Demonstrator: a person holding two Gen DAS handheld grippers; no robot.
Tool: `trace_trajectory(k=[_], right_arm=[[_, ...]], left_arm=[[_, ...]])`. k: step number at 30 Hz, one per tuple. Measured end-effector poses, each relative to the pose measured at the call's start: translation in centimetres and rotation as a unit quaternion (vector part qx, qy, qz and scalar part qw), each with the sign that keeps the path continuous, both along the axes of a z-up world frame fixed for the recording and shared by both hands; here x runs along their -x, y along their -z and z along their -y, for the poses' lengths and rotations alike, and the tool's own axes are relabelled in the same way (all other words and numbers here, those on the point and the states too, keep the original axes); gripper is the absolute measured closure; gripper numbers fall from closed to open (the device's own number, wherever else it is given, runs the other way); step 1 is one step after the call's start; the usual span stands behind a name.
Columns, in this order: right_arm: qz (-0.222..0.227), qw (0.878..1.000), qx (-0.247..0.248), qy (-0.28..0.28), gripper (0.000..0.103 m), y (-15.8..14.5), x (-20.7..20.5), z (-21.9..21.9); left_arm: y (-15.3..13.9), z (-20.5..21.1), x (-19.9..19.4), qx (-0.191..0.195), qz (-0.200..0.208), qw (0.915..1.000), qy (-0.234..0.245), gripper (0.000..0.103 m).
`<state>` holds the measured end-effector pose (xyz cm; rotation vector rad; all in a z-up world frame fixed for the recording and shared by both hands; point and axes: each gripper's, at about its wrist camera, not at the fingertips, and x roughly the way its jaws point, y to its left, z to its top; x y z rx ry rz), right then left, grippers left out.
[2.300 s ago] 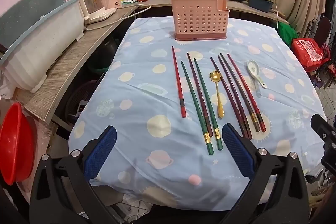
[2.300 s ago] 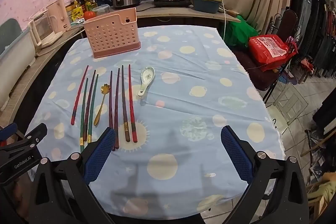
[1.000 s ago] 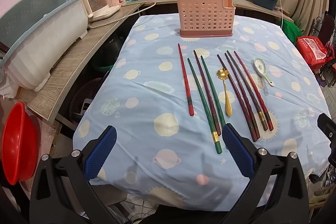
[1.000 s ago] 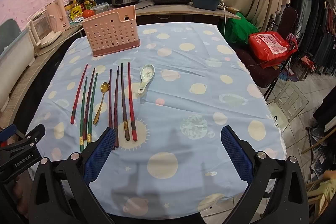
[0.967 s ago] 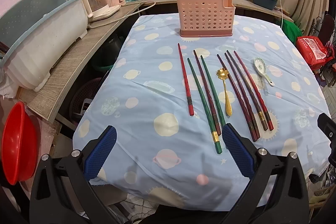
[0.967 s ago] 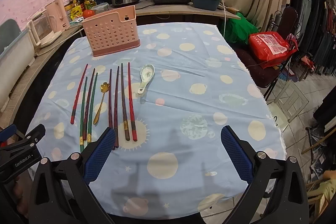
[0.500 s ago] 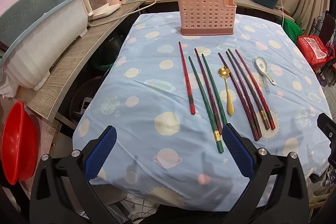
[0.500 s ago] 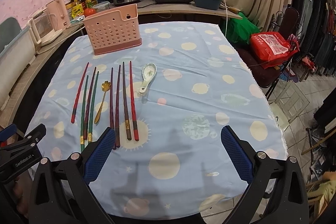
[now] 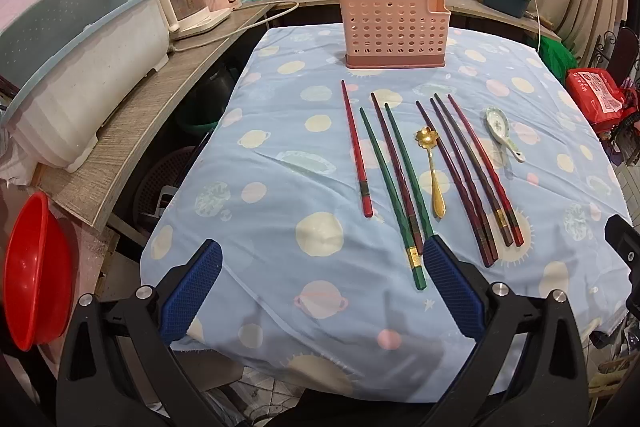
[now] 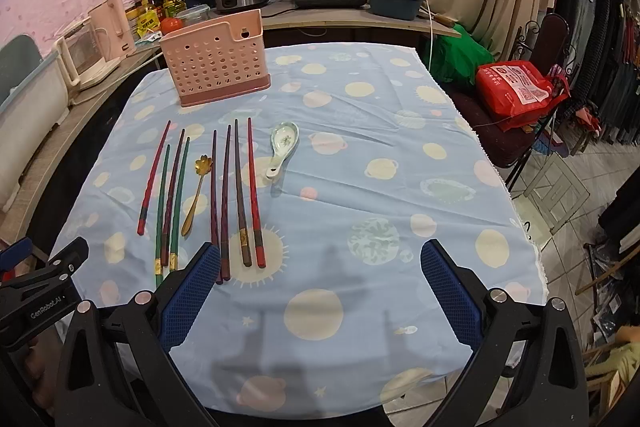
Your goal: Organize utensils
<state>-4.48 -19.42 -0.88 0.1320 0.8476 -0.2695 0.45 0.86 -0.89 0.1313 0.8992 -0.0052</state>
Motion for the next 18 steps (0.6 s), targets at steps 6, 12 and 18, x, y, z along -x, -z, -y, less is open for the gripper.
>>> trace_trajectory(k=[6, 12, 18], right_arm=[[0.0, 1.0, -0.001, 0.0, 0.007, -0.01, 0.02, 0.06], [0.001, 1.0, 0.0, -0.001, 0.007, -0.03, 0.07, 0.05], [0.0, 1.0, -0.001, -0.001, 0.007, -0.06, 0.05, 0.0]], left_arm=[[-0.11, -0.07, 0.12, 0.0, 0.0, 1.0, 0.0, 0.007], [-0.1, -0.07, 0.11, 0.0, 0.0, 1.0, 0.0, 0.007], [-0.16, -0.15, 0.18, 0.0, 0.0, 1.0, 0.0, 0.007]])
